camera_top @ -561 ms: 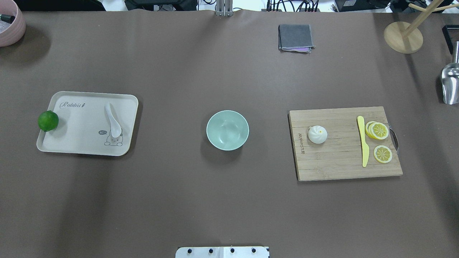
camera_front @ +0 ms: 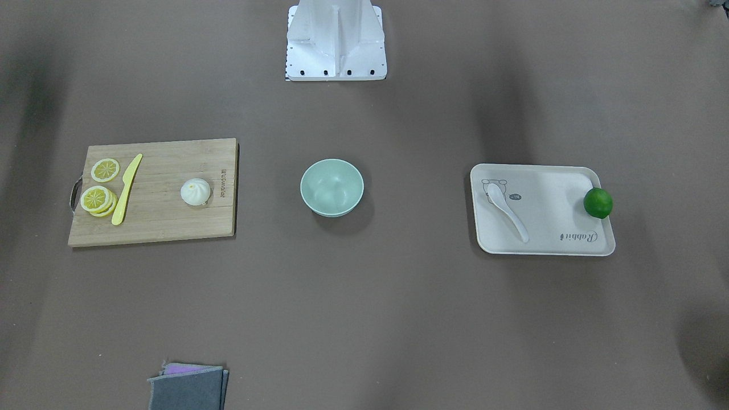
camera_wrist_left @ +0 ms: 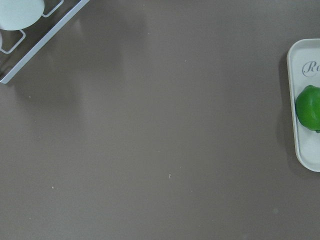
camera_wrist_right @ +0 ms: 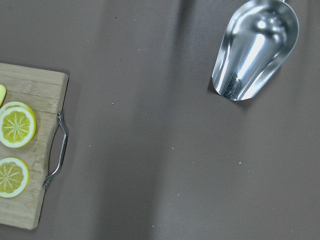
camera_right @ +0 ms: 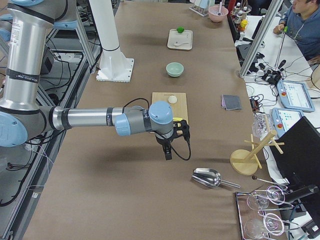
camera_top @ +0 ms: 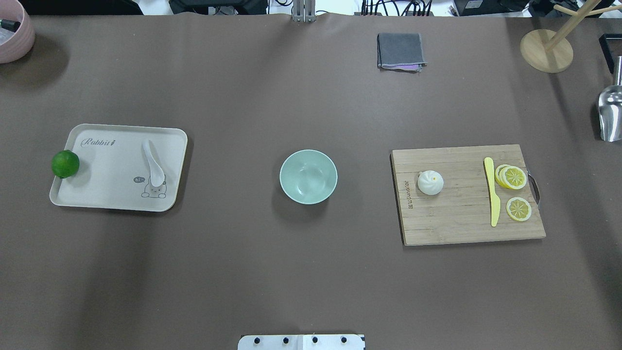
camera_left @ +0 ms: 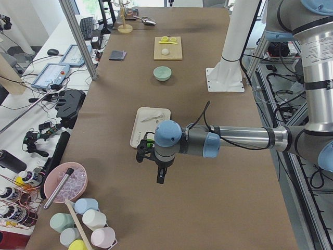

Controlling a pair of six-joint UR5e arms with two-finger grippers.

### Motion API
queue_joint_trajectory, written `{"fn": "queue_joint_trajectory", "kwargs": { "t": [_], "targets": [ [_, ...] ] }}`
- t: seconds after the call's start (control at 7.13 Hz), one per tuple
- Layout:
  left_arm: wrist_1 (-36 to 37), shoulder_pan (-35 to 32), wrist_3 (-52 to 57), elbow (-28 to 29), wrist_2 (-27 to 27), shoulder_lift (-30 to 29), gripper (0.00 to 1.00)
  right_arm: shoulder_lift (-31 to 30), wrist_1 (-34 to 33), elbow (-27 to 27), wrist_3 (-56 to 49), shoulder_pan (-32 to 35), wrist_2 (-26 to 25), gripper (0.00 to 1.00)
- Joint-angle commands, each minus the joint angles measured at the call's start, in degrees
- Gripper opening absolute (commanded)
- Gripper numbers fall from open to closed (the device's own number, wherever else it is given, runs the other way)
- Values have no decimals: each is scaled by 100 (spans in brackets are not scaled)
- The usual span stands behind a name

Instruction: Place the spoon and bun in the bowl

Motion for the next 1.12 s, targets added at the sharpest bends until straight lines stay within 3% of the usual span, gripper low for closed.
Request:
{"fn": "queue_joint_trajectory", "kwargs": {
  "t": [0.0,0.7,0.98],
  "targets": [
    [-31,57,2,-8,17,14,98,-15,11,56,7,-15,9,100],
    [-348,58,-50,18,-45,-109,98,20,20,30,68,-112,9,100],
    [-365,66,-51,18,-45,-117,98,-15,20,100,7,-129,236,100]
  ]
}}
